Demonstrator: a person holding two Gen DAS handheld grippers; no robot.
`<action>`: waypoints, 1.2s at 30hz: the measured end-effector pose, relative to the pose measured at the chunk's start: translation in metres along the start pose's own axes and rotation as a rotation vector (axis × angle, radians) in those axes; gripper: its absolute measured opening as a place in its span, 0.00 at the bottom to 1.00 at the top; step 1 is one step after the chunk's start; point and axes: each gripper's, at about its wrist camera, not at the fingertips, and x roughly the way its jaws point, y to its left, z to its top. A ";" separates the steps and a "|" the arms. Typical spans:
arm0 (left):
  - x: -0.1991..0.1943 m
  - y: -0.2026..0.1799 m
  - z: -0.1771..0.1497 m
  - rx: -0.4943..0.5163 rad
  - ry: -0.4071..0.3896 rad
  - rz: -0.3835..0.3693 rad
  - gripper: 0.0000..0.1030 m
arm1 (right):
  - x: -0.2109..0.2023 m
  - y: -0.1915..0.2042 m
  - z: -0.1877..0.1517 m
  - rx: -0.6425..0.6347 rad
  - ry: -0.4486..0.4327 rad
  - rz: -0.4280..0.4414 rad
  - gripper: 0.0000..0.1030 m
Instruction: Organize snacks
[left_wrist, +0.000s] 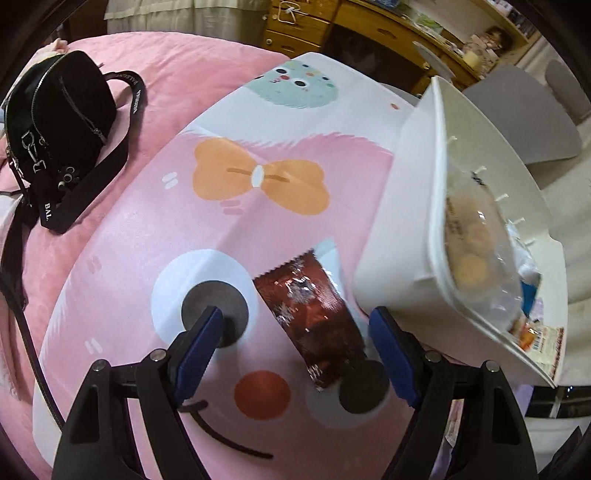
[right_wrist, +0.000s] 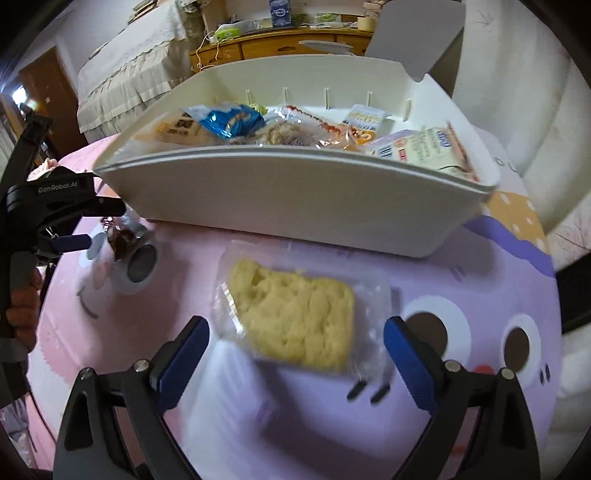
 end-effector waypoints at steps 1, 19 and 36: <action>0.002 0.002 0.001 -0.009 -0.004 0.003 0.76 | 0.004 0.000 0.000 -0.010 -0.013 0.007 0.95; 0.006 -0.007 0.003 -0.041 -0.039 0.037 0.40 | 0.027 0.002 0.001 -0.110 -0.045 -0.040 0.91; -0.012 -0.010 -0.003 -0.017 0.004 0.003 0.06 | 0.013 0.013 0.006 -0.125 -0.003 -0.013 0.69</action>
